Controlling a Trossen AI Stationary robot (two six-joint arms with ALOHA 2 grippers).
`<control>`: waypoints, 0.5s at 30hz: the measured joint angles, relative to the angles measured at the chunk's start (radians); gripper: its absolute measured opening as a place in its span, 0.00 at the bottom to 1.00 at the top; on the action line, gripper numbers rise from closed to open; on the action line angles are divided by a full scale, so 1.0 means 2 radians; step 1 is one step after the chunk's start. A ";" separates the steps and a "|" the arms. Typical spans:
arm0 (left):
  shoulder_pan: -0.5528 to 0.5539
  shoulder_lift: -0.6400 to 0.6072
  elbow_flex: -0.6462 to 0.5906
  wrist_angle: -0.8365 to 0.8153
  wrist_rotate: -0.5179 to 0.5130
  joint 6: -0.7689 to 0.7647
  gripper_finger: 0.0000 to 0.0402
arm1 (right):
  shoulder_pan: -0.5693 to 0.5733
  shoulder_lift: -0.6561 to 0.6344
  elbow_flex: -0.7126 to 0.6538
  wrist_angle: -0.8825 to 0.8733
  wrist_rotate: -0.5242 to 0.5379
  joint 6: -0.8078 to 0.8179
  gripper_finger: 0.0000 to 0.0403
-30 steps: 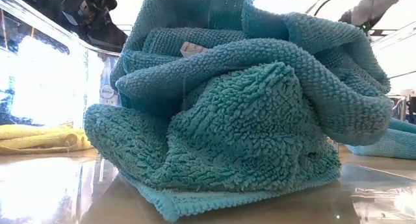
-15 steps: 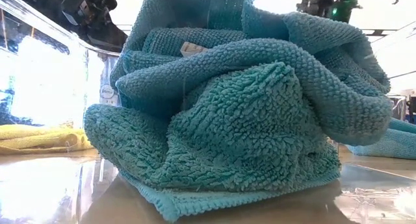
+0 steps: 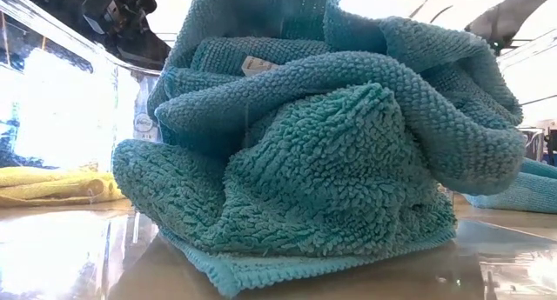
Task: Sort microfiber towel by color & place in baskets
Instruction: Put the yellow microfiber towel into the top transparent bin
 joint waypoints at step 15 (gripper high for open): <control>0.010 0.000 0.007 0.000 0.000 0.013 0.25 | -0.003 -0.023 0.088 -0.120 -0.002 -0.026 0.34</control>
